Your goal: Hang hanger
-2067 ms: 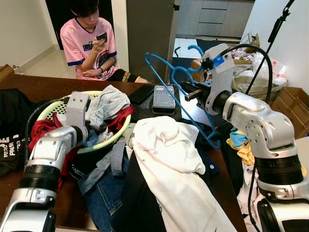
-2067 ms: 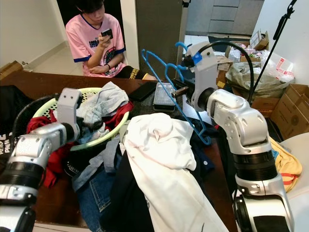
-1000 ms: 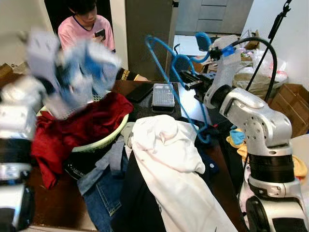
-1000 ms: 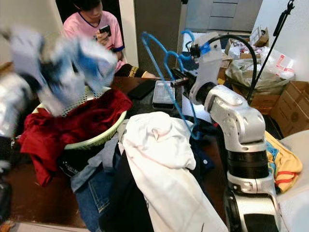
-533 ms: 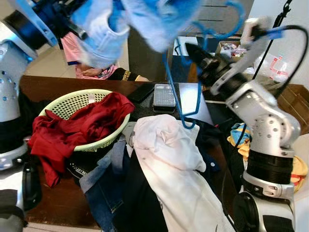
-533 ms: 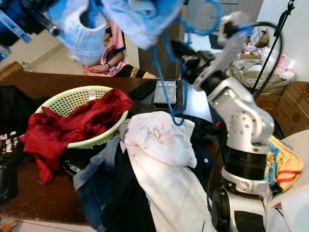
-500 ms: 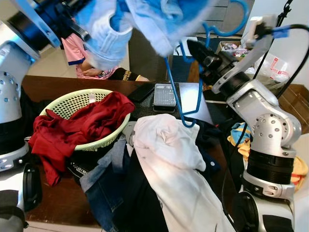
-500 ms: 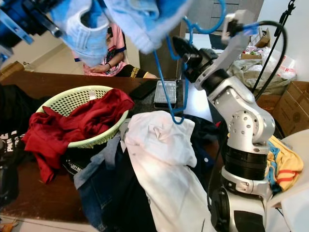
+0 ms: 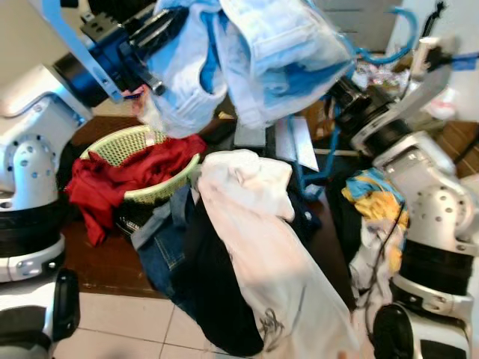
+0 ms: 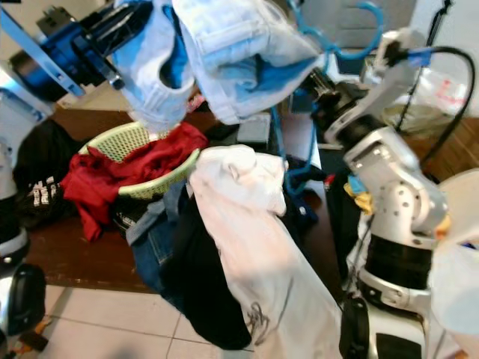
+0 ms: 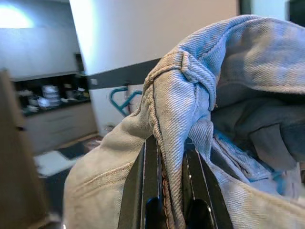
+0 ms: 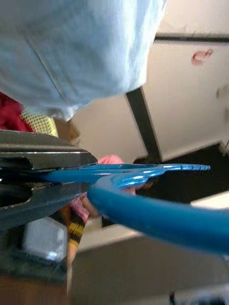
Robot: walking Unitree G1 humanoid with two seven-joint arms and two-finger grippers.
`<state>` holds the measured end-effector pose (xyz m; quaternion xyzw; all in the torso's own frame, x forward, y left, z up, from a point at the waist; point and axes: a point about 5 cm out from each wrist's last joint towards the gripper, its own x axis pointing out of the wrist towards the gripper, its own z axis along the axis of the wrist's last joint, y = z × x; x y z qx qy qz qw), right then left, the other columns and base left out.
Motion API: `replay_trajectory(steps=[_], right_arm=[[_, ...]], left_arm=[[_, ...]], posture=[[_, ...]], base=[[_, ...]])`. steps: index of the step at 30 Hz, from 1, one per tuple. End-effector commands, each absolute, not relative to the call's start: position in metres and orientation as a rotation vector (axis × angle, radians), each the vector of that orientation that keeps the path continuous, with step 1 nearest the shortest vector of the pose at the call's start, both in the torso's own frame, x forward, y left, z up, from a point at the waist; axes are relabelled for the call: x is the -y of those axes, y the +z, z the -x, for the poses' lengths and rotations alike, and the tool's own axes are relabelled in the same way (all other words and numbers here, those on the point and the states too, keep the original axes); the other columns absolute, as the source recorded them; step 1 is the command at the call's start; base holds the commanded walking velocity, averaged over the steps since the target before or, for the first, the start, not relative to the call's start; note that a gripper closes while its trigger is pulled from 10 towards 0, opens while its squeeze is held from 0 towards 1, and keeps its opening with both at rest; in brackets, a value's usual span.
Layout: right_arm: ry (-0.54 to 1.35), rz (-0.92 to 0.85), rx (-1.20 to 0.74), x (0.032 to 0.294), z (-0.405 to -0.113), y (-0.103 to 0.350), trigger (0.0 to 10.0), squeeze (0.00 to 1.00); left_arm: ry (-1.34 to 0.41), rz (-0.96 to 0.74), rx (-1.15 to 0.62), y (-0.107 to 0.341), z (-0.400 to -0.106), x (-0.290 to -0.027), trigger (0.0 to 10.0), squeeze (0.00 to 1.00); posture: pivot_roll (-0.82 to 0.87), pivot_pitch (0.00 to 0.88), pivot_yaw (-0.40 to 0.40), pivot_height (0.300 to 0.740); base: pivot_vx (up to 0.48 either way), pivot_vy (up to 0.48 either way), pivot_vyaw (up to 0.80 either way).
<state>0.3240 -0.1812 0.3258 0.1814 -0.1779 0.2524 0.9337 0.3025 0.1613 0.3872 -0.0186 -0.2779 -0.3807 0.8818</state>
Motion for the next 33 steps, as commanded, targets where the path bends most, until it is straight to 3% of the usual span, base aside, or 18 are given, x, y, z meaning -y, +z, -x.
replay_trajectory(steps=[1,11,22,28,33], right_arm=[[0.514,-0.346,0.362,0.178,-0.324,0.325,10.0,0.00],[0.377,-0.337,0.333,0.196,-0.329,0.314,10.0,0.00],[0.309,-0.313,0.320,0.205,-0.332,0.311,10.0,0.00],[0.267,-0.226,0.249,0.208,-0.333,0.298,10.0,0.00],[0.180,-0.042,0.080,0.214,-0.332,0.262,10.0,0.00]], left_arm=[[-0.794,0.053,0.598,0.389,-0.300,-0.161,10.0,0.00],[-0.897,0.156,0.500,0.359,-0.305,-0.130,10.0,0.00],[-0.916,0.196,0.457,0.345,-0.309,-0.122,10.0,0.00],[-0.831,0.271,0.385,0.325,-0.329,-0.126,10.0,0.00],[-0.642,0.305,0.197,0.269,-0.353,-0.129,10.0,0.00]], posture=[[0.01,0.029,0.006,0.740],[0.00,0.028,0.008,0.740],[-0.01,0.024,0.011,0.740],[-0.01,0.027,0.010,0.740],[-0.03,0.039,0.007,0.740]], base=[[-0.345,0.000,0.00],[-0.338,0.000,-0.61],[-0.328,0.000,-0.80],[-0.280,0.000,-0.80],[-0.153,0.000,-0.80]])
